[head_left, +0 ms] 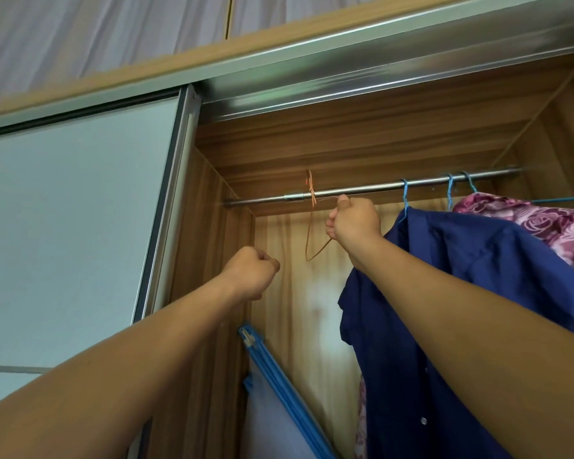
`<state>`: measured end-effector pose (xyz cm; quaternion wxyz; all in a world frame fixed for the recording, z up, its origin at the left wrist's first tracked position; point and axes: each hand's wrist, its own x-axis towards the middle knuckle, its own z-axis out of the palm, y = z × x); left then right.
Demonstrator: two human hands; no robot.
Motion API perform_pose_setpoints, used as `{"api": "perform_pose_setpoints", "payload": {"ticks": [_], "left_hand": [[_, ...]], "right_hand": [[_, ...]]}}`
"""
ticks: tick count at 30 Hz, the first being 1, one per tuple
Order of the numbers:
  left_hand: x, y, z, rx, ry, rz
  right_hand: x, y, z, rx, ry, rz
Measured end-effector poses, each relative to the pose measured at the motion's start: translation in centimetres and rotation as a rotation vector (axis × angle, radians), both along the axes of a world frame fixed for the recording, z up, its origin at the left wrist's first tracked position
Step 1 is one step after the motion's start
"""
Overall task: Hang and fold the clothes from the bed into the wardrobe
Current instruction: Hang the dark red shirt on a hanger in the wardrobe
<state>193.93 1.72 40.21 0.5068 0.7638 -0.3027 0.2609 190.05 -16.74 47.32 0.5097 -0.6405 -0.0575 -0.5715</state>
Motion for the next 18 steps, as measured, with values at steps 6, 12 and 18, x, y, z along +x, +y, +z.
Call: {"api": "perform_pose_setpoints", "payload": {"ticks": [6,12,18], "left_hand": [[0.2,-1.1,-0.9,0.027,-0.061,0.04],[-0.4,-2.7,-3.4,0.045,-0.03,-0.063],[0.2,-5.6,-9.5,0.085,0.092,-0.085]], "right_hand": [[-3.1,-0.8,-0.8,-0.135,-0.138,-0.197],[-7.5,-2.3,-2.2,-0.29,-0.294,-0.573],[-8.2,-5.2,-4.2,-0.375,-0.125,-0.616]]}}
